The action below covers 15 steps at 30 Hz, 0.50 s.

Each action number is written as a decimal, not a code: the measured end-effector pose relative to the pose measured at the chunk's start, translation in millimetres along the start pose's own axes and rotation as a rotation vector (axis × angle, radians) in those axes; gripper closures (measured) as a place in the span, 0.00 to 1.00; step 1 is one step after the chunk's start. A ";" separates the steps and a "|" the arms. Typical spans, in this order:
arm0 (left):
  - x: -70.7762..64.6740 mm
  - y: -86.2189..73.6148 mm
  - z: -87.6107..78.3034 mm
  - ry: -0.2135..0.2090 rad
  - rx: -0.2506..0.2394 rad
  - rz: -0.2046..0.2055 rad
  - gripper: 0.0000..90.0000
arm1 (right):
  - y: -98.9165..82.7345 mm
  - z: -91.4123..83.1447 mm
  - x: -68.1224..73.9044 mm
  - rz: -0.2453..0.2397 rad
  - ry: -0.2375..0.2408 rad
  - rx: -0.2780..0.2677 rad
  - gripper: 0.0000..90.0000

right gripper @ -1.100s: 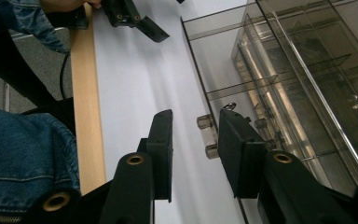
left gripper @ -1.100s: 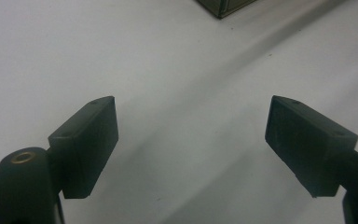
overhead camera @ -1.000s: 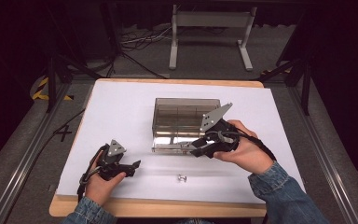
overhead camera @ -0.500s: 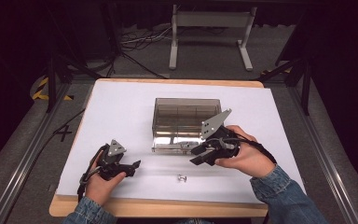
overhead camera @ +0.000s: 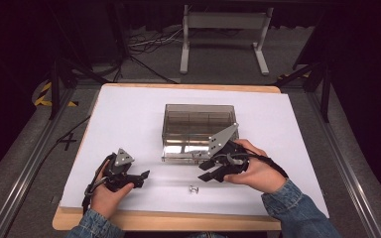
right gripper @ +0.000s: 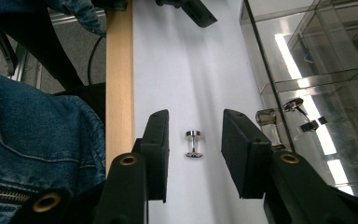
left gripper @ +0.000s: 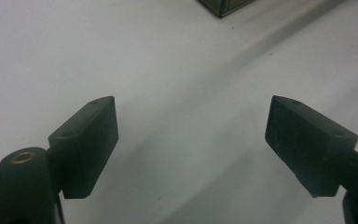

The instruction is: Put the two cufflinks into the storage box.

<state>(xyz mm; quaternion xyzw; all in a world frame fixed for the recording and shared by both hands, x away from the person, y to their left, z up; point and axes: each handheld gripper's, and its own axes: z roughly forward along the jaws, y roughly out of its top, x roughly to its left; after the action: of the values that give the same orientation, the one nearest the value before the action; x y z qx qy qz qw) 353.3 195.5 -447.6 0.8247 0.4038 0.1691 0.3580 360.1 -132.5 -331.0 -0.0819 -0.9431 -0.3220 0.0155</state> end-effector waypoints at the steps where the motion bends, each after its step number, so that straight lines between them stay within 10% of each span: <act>1: 0.0 0.0 -0.1 0.000 0.000 0.000 0.20 | 0.0 0.0 0.0 0.000 0.000 0.000 0.70; 15: 0.0 -0.2 -0.1 -0.003 0.002 -0.001 0.20 | -5.8 26.1 2.1 0.000 0.002 0.039 0.68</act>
<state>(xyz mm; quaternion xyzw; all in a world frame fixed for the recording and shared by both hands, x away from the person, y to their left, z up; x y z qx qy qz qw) 353.1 195.6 -447.7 0.8250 0.4040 0.1674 0.3580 357.6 -120.8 -355.0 -0.0811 -0.9492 -0.3037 0.0180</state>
